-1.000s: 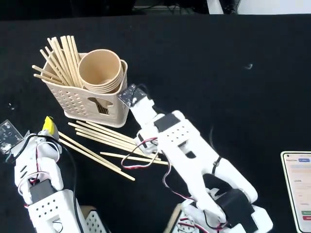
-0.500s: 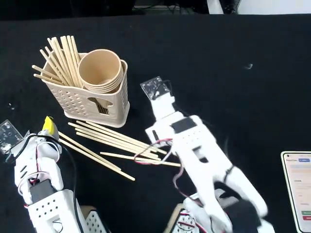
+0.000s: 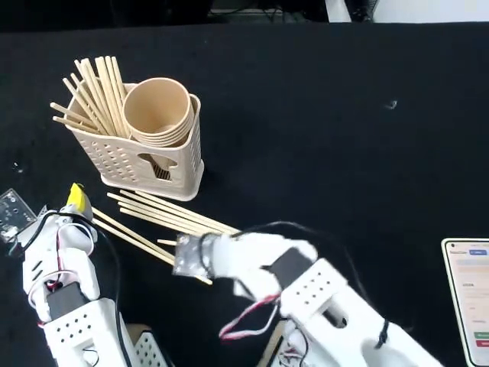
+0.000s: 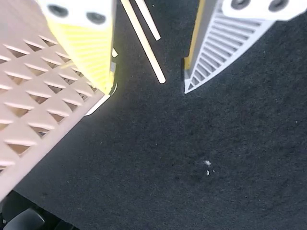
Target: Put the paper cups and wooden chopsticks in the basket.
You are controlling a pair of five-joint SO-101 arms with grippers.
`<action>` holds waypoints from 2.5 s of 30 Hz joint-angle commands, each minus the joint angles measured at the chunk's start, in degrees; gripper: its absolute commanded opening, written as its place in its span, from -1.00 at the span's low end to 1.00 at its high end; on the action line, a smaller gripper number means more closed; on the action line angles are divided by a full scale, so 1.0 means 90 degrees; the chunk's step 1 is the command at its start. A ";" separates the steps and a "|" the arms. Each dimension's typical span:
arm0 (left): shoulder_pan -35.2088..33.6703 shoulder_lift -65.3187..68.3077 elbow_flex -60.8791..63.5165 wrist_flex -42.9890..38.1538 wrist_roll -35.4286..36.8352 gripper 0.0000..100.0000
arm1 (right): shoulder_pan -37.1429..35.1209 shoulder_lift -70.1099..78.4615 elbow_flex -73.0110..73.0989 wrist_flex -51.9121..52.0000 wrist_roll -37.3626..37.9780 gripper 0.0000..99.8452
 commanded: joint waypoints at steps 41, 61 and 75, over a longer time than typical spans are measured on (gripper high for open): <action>-0.1451 -0.0078 -0.0288 -0.0020 0.0928 -0.53 | -0.0313 0.6198 -0.3951 -0.0254 -0.1944 -0.98; -0.1187 -0.0078 -0.0259 -0.0020 0.0899 -0.53 | 0.2286 0.1206 -0.0728 0.1016 0.0147 -0.98; -0.1187 -0.0078 -0.0259 -0.0020 0.0899 -0.53 | 0.2842 0.1167 -0.0503 0.1201 0.1280 -0.67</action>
